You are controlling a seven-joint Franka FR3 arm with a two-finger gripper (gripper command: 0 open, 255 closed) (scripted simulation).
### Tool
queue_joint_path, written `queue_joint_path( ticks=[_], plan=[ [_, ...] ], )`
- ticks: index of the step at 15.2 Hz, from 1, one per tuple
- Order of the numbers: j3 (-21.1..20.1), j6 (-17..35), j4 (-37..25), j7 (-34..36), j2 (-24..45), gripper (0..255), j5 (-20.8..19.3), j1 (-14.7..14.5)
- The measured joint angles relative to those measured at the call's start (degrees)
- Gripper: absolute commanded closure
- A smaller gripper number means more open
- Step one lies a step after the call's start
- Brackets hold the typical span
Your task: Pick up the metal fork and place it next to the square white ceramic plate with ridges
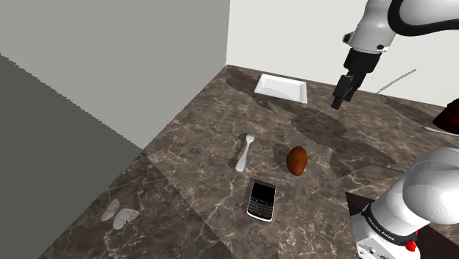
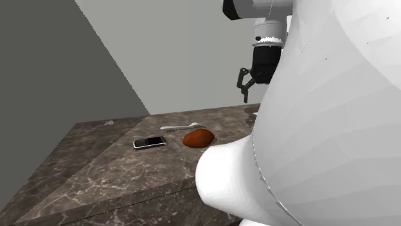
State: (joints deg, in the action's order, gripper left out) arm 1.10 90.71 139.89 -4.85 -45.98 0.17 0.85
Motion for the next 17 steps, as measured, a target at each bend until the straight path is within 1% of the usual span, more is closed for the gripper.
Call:
queue_joint_path(
  ticks=[2,4,10,15,17],
  plan=[
    [-0.7,0.21,0.3,1.31,-0.02,0,0.6,0.05],
    [-3.22,0.66,1.38,6.17,-0.47,0,2.81,0.17],
    [-12.72,3.86,2.37,24.25,1.73,0,11.07,0.58],
    [-20.74,8.15,0.34,39.37,7.14,0,16.99,1.59],
    [-23.64,10.17,-0.93,45.06,9.93,0,18.63,2.42]
  ],
)
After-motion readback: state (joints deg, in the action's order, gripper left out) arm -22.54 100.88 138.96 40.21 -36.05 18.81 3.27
